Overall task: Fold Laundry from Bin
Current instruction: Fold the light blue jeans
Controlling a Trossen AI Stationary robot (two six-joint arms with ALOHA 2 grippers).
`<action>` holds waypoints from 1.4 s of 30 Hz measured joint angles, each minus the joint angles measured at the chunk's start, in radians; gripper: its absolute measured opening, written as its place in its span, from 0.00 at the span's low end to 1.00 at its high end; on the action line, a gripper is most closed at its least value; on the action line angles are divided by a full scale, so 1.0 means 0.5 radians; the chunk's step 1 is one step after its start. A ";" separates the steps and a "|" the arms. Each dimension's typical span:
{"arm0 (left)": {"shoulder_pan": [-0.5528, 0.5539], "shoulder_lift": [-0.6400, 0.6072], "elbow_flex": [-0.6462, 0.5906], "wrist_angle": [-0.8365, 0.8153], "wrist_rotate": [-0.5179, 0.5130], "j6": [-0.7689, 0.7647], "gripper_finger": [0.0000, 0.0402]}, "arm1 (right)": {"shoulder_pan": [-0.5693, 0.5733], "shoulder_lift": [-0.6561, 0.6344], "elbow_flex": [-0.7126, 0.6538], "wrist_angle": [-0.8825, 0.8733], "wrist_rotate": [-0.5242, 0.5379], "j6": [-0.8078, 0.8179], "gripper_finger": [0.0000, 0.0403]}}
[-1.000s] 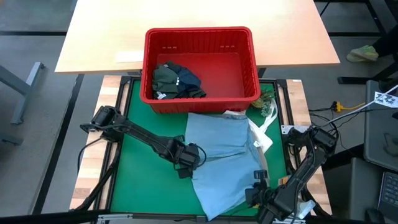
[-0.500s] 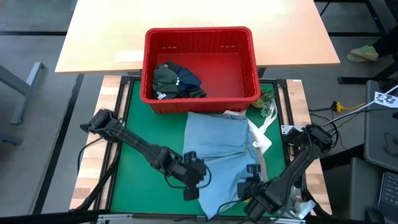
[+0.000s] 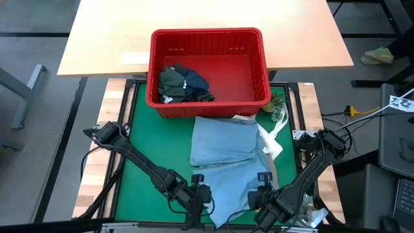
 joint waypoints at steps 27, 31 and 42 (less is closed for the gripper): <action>-0.009 0.023 -0.479 0.287 0.311 -1.060 0.33 | 0.001 -0.002 0.000 0.011 -0.002 -0.011 0.09; 0.015 0.023 -0.565 0.509 0.322 -1.248 0.33 | 0.001 -0.002 0.000 0.011 -0.003 -0.011 0.09; 0.123 0.023 -0.636 0.606 0.305 -1.378 0.33 | 0.001 -0.003 0.000 0.012 -0.003 -0.011 0.09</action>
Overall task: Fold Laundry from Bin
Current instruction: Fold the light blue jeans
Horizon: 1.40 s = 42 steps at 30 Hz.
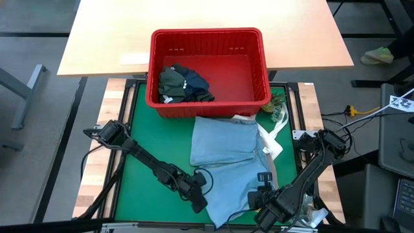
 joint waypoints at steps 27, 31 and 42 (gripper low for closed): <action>0.114 -0.173 0.000 -0.066 0.232 0.121 0.01 | -0.005 -0.072 0.001 -0.035 0.011 -0.001 0.09; 0.168 -0.269 0.000 -0.082 0.403 0.134 0.00 | -0.007 -0.128 0.001 -0.014 0.018 0.010 0.09; 0.149 -0.393 0.000 -0.275 0.875 0.179 0.00 | -0.014 -0.138 0.002 0.286 -0.033 -0.050 0.09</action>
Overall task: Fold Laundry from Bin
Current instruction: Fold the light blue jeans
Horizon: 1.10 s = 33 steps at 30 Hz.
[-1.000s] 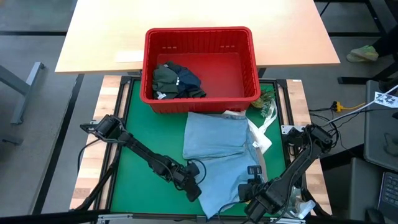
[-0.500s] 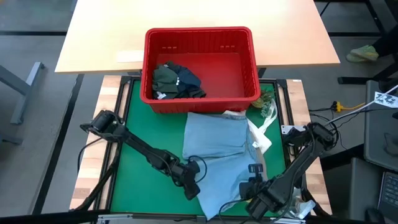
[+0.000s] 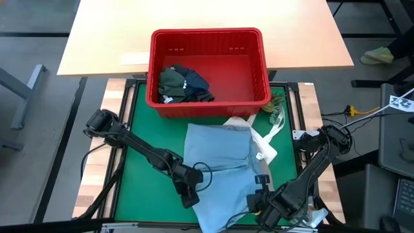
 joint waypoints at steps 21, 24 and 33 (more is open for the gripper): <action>-0.357 0.007 0.000 0.630 -0.796 0.494 0.42 | 0.000 0.005 -0.001 0.036 -0.005 0.000 0.09; -0.412 0.007 0.000 0.770 -0.947 0.663 0.42 | 0.000 0.005 -0.001 0.037 -0.005 -0.001 0.09; -0.485 0.007 0.000 0.841 -1.167 0.826 0.38 | 0.000 0.006 0.000 0.042 0.002 -0.001 0.09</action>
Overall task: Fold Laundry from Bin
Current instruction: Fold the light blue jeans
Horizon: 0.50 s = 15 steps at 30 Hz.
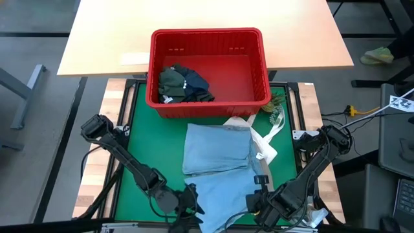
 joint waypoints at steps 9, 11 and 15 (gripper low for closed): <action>-0.058 0.000 0.000 -0.005 -0.027 0.011 0.34 | -0.031 0.001 0.000 0.007 0.090 -0.003 0.09; -0.045 0.000 0.000 0.042 -0.031 0.027 0.34 | -0.052 0.001 -0.001 0.029 0.093 0.004 0.09; -0.022 0.000 0.000 0.203 -0.037 0.171 0.34 | -0.104 0.001 -0.001 0.089 0.099 0.005 0.09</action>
